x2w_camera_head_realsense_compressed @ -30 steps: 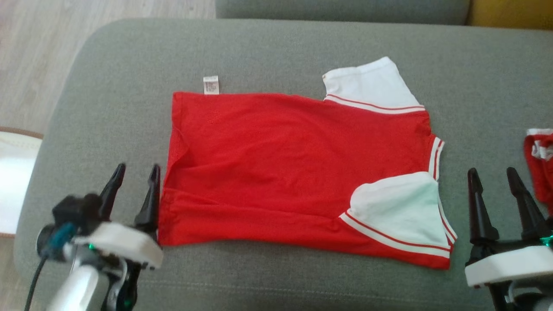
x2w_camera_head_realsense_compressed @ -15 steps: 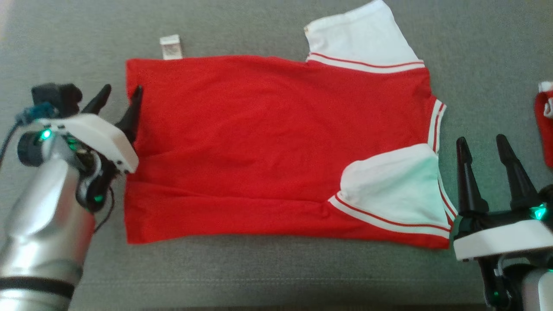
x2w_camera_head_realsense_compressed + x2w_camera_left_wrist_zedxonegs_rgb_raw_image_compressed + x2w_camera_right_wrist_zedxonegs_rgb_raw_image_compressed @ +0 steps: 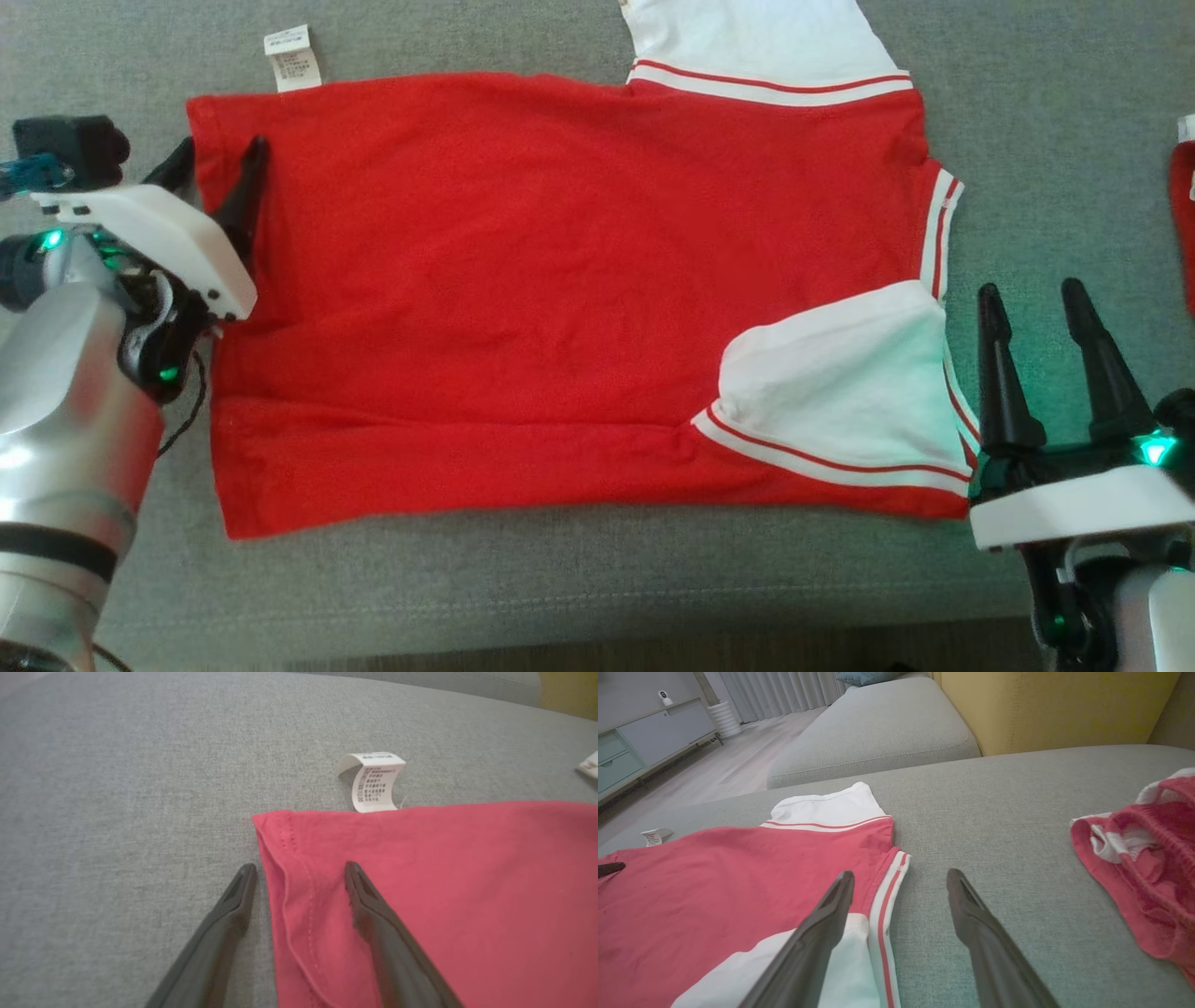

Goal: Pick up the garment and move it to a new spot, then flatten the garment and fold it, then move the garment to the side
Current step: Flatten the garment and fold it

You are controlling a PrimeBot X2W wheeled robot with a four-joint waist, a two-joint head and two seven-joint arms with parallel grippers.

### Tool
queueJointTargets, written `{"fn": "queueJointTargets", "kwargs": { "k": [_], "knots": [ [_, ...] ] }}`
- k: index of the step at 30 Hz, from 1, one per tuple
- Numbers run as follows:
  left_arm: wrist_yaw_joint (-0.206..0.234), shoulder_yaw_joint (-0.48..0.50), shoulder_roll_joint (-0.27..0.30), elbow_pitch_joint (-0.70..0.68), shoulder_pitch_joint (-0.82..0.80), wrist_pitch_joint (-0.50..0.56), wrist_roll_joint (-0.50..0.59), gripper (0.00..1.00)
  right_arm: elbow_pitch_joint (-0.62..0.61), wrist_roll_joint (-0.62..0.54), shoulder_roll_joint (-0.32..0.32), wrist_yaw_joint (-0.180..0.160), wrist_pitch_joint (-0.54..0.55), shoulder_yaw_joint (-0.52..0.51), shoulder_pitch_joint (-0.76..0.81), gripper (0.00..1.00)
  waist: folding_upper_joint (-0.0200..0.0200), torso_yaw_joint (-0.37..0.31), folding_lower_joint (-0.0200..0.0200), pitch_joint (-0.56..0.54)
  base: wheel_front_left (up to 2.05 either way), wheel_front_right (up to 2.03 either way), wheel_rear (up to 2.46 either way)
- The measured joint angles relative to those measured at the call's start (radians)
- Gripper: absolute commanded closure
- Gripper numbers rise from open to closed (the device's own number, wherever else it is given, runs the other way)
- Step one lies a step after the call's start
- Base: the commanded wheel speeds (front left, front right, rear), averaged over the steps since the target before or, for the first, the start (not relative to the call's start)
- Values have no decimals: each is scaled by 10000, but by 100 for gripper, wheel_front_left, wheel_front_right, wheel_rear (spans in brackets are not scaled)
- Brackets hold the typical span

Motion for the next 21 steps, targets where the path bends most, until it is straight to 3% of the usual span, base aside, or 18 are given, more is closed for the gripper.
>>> {"fn": "queueJointTargets", "kwargs": {
  "k": [4, 5, 6, 8, 15, 21],
  "knots": [
    [-59, -635, 240, -121, -88, 127, -757, 0, 96, 59, 0, 0, -46, 33, -58, 0, 0, 23, 0, 13, 0, 0, 0],
    [-59, -830, 328, -201, -119, 219, -941, 35, 113, 86, 0, 0, -50, 36, -79, 0, 0, 29, 0, 21, 0, 0, 0],
    [-58, -1005, 431, -293, -150, 249, -1120, 100, 117, 86, 0, 0, -61, 42, -103, 0, 0, 37, 0, 31, 0, 0, 0],
    [-59, -1417, 640, -431, -171, 226, -1308, 100, 146, 86, 0, 0, -63, 40, -191, 0, 0, 54, 0, 51, 0, 0, 0],
    [-67, -2228, 775, -334, -176, -1344, -1546, 100, 209, -82, 0, 0, 65, -8, -522, 0, 0, 180, 0, 13, 0, 0, 0],
    [-69, -2581, 616, -313, -254, -1870, -1624, 100, 1476, -548, -50, 0, 928, -86, -3089, 0, 0, 432, 0, 22, 0, 0, 0]
  ]
}}
